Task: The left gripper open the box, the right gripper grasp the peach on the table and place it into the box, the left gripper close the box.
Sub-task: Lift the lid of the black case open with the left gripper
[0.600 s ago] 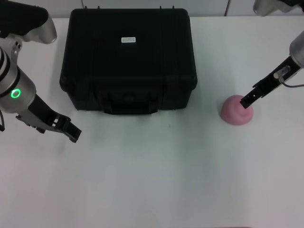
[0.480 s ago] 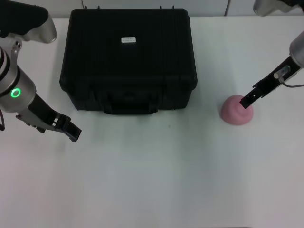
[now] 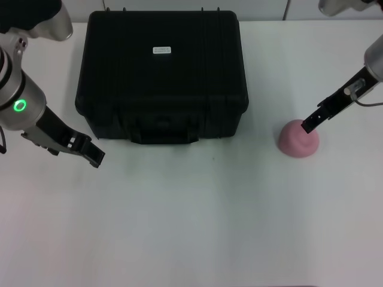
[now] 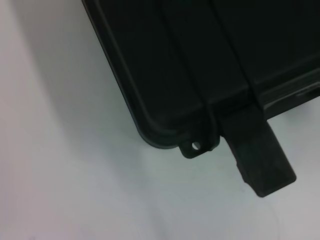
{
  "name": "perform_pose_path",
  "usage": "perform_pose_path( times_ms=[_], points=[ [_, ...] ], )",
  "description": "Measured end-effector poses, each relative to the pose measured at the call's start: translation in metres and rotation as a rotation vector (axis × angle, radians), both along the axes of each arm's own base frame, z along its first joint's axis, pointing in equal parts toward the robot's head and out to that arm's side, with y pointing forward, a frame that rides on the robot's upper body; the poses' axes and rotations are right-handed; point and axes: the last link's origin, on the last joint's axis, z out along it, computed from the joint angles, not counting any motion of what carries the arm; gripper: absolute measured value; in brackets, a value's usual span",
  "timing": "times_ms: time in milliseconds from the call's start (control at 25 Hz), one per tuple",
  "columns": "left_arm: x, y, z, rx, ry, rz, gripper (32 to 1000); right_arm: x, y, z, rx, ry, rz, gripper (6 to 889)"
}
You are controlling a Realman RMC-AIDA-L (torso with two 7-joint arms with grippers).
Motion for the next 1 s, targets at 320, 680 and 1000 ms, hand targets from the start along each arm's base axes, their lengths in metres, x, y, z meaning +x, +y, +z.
perform_pose_path(
  times_ms=[320,680,1000],
  points=[
    [0.004,-0.002,0.004,0.001,0.0,0.017,879,-0.002,0.001,0.001,0.007,0.002,0.006,823],
    [0.025,0.001,0.006,0.012,0.012,0.015,879,-0.003,0.003,0.003,0.012,0.003,0.027,819],
    [0.047,0.003,0.006,0.031,0.007,-0.024,879,-0.004,0.004,0.004,0.011,0.007,0.049,815]
  ],
)
